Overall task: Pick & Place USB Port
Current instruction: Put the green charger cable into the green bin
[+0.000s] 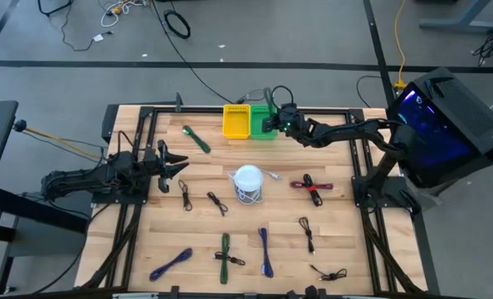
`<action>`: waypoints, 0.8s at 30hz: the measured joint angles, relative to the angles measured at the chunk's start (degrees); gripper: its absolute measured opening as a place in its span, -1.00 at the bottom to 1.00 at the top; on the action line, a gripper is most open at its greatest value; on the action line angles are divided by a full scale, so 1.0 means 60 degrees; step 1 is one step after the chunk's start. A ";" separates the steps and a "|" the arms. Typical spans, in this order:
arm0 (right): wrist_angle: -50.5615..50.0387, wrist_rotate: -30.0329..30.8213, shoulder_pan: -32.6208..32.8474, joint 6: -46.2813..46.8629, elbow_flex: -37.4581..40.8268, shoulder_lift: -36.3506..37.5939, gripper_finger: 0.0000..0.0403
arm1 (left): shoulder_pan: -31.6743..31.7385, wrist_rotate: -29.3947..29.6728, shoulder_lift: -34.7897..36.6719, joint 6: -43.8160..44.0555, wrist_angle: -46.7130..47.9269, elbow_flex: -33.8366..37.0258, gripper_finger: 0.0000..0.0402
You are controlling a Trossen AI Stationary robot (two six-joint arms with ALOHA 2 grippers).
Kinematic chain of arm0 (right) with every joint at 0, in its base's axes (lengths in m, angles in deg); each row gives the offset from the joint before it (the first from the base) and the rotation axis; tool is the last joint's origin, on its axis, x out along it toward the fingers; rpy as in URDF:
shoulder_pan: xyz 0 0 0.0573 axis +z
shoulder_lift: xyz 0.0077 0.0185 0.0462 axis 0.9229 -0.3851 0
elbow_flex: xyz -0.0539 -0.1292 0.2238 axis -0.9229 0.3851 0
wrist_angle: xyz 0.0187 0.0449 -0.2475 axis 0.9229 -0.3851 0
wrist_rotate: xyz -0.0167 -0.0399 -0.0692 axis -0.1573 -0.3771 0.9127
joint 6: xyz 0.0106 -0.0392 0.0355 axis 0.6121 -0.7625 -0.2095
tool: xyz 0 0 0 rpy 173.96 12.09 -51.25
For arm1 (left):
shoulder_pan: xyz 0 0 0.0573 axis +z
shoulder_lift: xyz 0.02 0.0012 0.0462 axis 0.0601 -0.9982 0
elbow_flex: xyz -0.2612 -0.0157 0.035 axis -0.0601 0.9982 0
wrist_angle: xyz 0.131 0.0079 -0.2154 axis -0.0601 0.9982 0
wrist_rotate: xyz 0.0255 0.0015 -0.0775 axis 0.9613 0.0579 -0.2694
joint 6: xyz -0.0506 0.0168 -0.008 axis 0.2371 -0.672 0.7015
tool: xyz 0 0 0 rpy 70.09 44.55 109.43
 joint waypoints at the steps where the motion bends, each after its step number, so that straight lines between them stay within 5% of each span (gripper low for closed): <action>1: 0.0010 -0.0036 0.0005 -0.0028 0.0000 0.0000 -0.95 | -0.0003 0.0000 0.0002 0.0000 0.0000 0.0000 -0.45; 24: 0.0771 -0.0371 -0.0038 -0.0244 -0.0007 -0.0195 -0.97 | -0.0001 0.0004 0.0002 0.0004 0.0000 0.0000 -0.45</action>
